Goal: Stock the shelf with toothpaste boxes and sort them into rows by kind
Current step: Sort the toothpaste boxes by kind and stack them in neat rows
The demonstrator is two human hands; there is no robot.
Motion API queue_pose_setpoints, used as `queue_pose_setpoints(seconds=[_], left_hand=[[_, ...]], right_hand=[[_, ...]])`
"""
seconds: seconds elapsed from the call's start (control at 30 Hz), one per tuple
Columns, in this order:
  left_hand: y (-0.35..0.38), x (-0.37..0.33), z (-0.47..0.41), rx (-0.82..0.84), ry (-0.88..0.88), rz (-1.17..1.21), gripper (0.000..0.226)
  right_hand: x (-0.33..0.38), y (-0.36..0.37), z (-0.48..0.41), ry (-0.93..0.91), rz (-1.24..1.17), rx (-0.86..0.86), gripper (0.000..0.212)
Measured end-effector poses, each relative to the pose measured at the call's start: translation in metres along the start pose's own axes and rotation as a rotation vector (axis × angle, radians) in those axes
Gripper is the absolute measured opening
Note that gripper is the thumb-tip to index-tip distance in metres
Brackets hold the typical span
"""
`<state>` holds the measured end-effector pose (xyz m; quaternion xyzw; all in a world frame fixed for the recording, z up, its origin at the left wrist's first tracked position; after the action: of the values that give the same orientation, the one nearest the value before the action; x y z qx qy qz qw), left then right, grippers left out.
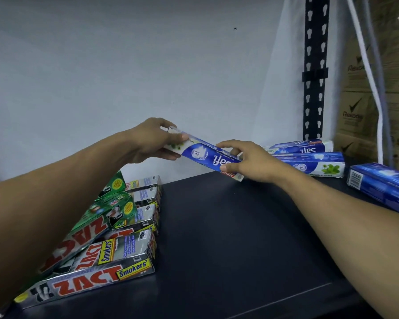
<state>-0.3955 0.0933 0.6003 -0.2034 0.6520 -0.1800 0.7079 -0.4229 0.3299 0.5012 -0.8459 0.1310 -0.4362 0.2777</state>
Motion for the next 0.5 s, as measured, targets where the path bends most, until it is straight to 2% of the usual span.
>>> queue_pose_setpoints(seconds=[0.07,0.13,0.17,0.27,0.4,0.47,0.5], left_hand=[[0.001,-0.005,-0.003,-0.046,0.062,0.211,0.063],[0.004,-0.010,-0.003,-0.058,0.097,0.428,0.061],[0.009,-0.011,-0.003,-0.048,0.093,0.438,0.056],[0.033,-0.005,0.001,0.029,0.044,0.153,0.045],[0.051,-0.007,-0.001,0.043,0.064,0.146,0.030],[0.047,-0.010,-0.004,0.025,0.056,0.142,0.032],[0.043,-0.010,-0.007,0.029,0.048,0.123,0.036]], right_hand=[[0.003,0.006,-0.002,0.017,-0.092,-0.028,0.053],[0.010,0.013,-0.003,0.046,-0.347,-0.096,0.048],[0.013,0.016,-0.003,0.063,-0.488,-0.128,0.046],[0.023,0.022,-0.001,0.094,-0.671,-0.161,0.049],[0.029,0.025,0.001,0.110,-0.862,-0.073,0.045],[0.029,0.021,-0.001,0.112,-0.820,-0.051,0.039],[0.027,0.019,-0.002,0.101,-0.724,-0.079,0.040]])
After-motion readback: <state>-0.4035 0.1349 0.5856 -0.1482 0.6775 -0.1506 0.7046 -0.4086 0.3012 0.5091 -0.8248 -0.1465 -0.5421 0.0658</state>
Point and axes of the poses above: each hand's wrist, its own z-axis away from the middle knuckle, its own y-axis out of the palm, x = y × z, the point moved 2 cm from there along -z, towards the middle knuckle, and after that the axes turned 9 degrees about -y, right-handed, at the moved point
